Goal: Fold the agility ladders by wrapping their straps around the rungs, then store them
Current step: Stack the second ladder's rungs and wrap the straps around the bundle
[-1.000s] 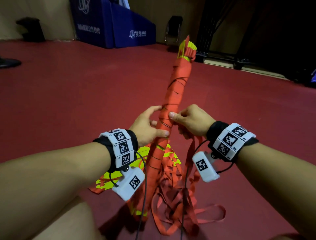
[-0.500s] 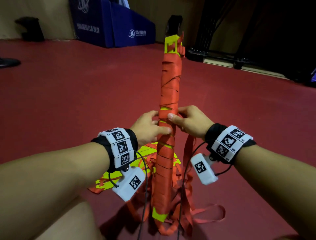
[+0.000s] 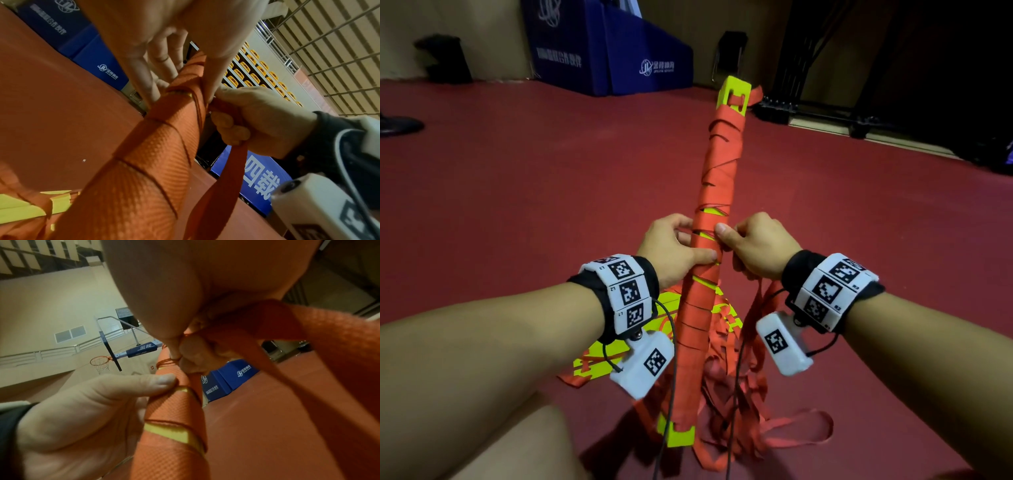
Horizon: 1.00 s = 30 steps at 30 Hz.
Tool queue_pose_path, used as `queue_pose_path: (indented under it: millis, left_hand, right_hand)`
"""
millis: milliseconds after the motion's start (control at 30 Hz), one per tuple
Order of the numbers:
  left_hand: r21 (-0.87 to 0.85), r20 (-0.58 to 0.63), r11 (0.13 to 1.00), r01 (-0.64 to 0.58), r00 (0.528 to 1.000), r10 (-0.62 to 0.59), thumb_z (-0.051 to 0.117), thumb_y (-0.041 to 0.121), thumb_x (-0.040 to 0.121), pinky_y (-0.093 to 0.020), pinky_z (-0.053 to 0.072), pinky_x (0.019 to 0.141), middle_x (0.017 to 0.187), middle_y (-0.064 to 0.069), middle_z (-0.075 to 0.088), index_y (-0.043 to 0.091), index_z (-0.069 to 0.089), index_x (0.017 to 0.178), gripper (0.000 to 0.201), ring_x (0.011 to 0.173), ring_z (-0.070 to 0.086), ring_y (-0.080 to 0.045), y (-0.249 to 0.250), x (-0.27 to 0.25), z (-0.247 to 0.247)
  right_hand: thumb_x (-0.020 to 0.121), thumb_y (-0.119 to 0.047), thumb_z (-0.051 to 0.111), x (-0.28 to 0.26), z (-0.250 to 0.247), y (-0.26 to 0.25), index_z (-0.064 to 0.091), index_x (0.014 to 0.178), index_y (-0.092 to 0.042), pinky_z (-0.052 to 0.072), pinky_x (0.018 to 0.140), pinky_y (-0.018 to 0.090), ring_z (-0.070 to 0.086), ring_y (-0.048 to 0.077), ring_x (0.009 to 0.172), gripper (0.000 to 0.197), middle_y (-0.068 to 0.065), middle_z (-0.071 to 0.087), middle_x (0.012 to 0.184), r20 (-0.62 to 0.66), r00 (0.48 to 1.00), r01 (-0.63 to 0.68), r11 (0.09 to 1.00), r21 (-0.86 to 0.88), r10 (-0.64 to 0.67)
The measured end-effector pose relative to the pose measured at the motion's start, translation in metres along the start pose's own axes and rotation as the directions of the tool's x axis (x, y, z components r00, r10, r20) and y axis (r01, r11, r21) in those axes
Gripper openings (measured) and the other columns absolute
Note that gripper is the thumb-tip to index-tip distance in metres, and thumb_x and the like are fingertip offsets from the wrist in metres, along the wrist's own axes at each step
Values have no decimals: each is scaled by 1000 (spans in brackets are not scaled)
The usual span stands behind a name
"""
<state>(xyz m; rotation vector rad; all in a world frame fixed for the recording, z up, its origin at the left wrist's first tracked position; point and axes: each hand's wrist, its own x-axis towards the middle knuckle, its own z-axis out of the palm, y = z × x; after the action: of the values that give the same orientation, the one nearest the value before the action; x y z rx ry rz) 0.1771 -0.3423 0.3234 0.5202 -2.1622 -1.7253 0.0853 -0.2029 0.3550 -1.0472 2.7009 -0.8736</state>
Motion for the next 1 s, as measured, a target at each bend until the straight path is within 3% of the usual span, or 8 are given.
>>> queue_pose_path:
  millis: [133, 233, 367, 533, 667, 833, 933, 1000]
  left_hand:
    - [23, -42, 1000, -2, 999, 3, 86, 41, 35, -57, 61, 74, 79, -1, 76, 27, 64, 95, 65, 75, 76, -27, -4, 2, 2]
    - [24, -57, 1000, -1, 998, 2, 85, 42, 34, -57, 61, 75, 79, 0, 77, 26, 65, 94, 65, 75, 76, -25, -4, 3, 1]
    - [43, -84, 999, 3, 996, 1, 84, 45, 32, -57, 61, 74, 80, -1, 76, 28, 67, 93, 65, 78, 76, -27, -2, 4, -1]
    - [86, -79, 996, 3, 997, 4, 83, 44, 33, -53, 60, 71, 90, -10, 74, 28, 65, 92, 64, 83, 73, -37, 0, 4, 2]
    - [140, -42, 990, -26, 999, 32, 77, 51, 29, -50, 57, 67, 87, -8, 73, 31, 63, 91, 67, 69, 68, -29, -5, 6, 4]
    - [280, -56, 957, -81, 993, 101, 86, 39, 47, -41, 57, 69, 81, 7, 65, 27, 56, 94, 56, 75, 65, -22, -5, 5, 2]
    - [446, -36, 882, -153, 981, 188, 85, 33, 66, -33, 42, 66, 80, 9, 63, 24, 47, 96, 49, 78, 60, -22, -2, 1, 0]
    - [488, 4, 852, -189, 977, 215, 82, 32, 70, -36, 46, 73, 88, 6, 66, 26, 44, 99, 48, 84, 62, -28, 0, -2, 0]
  right_hand:
    - [105, -36, 42, -2, 3, -3, 68, 77, -2, 45, 47, 20, 66, 17, 47, 51, 11, 73, 66, 78, 997, -32, 996, 86, 25]
    - [104, -27, 48, -2, 1, -4, 69, 80, -4, 52, 53, 27, 71, 19, 54, 38, 7, 74, 70, 94, 996, -19, 990, 137, 6]
    - [95, -36, 64, 2, -5, 6, 68, 69, -14, 49, 55, 22, 63, 3, 48, 34, 0, 72, 61, -52, 999, -7, 997, 79, 11]
    - [96, -29, 62, 10, -3, 17, 66, 65, -14, 48, 55, 26, 64, 13, 48, 35, -2, 64, 52, -74, 993, -74, 970, 231, 93]
    - [95, -30, 62, 14, 0, 15, 64, 61, -12, 40, 52, 25, 50, 10, 38, 38, -4, 56, 45, -138, 983, -82, 962, 260, 121]
    - [94, -33, 61, 15, 2, 9, 61, 53, -11, 39, 61, 34, 47, 12, 42, 47, -3, 55, 44, -176, 976, -62, 939, 337, 128]
    - [88, -53, 64, 6, 2, -4, 63, 55, -6, 40, 59, 36, 49, 17, 48, 58, 0, 55, 47, -200, 975, -44, 964, 264, 100]
    - [79, -69, 65, 0, 2, -12, 63, 68, 7, 39, 56, 36, 52, 24, 55, 77, 10, 57, 56, -206, 974, -63, 983, 172, 98]
